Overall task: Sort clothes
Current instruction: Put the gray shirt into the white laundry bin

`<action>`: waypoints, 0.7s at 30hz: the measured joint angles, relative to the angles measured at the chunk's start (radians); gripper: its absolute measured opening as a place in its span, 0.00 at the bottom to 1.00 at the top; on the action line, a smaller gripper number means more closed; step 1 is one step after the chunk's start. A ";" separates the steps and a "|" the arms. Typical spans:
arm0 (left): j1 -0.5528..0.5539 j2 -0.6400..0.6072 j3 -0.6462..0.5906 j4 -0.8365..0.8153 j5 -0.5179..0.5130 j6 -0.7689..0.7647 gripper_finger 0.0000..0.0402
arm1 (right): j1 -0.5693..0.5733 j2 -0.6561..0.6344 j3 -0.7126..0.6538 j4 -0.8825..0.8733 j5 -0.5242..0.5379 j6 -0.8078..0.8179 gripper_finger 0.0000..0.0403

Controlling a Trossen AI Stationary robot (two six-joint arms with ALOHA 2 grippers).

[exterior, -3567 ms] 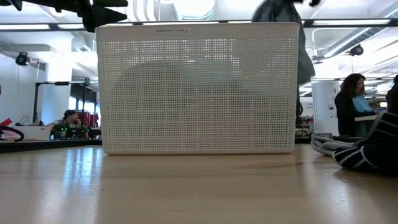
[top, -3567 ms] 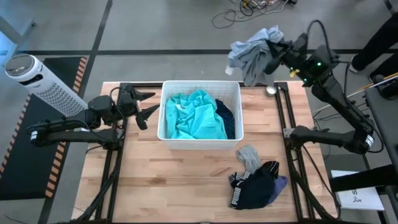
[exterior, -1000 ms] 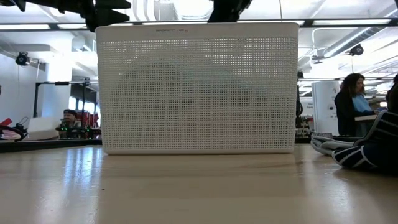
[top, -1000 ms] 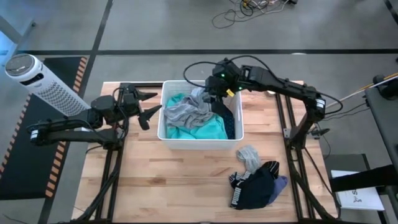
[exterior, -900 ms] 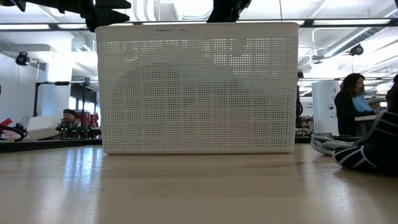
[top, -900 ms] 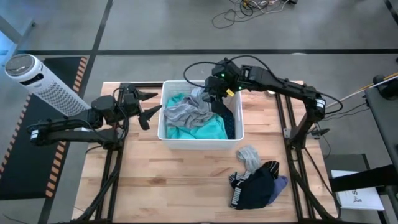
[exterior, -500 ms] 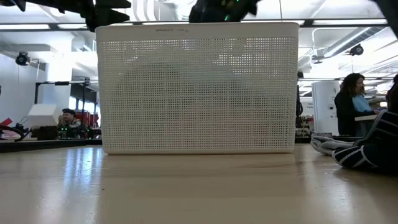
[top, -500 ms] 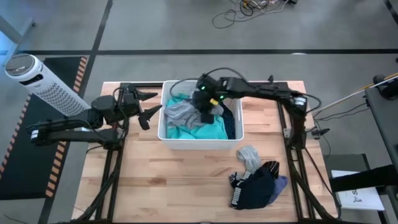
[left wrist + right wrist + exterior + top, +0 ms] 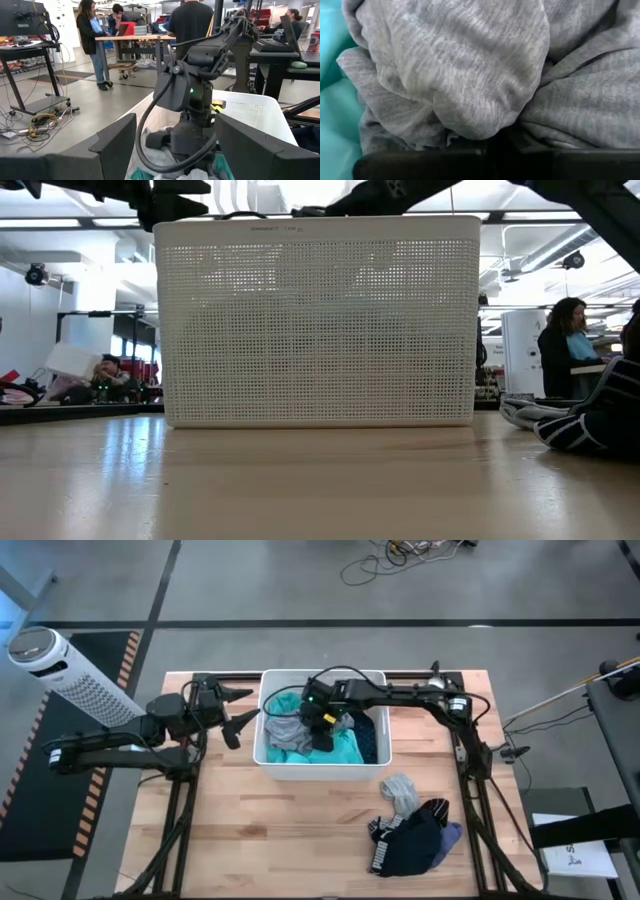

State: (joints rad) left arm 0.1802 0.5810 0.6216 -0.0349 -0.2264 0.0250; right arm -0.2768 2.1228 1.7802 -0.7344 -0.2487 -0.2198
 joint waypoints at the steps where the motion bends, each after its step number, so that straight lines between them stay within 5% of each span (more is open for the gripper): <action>1: 0.000 0.000 0.000 0.000 0.000 0.000 0.64 | 0.000 0.007 0.000 -0.001 0.000 0.002 0.00; 21: 0.000 -0.001 0.000 0.000 -0.001 0.000 0.64 | 0.000 0.047 0.000 -0.002 0.004 0.036 0.00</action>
State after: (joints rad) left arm 0.1802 0.5804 0.6216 -0.0353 -0.2272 0.0246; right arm -0.2771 2.1700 1.7798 -0.7361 -0.2447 -0.1837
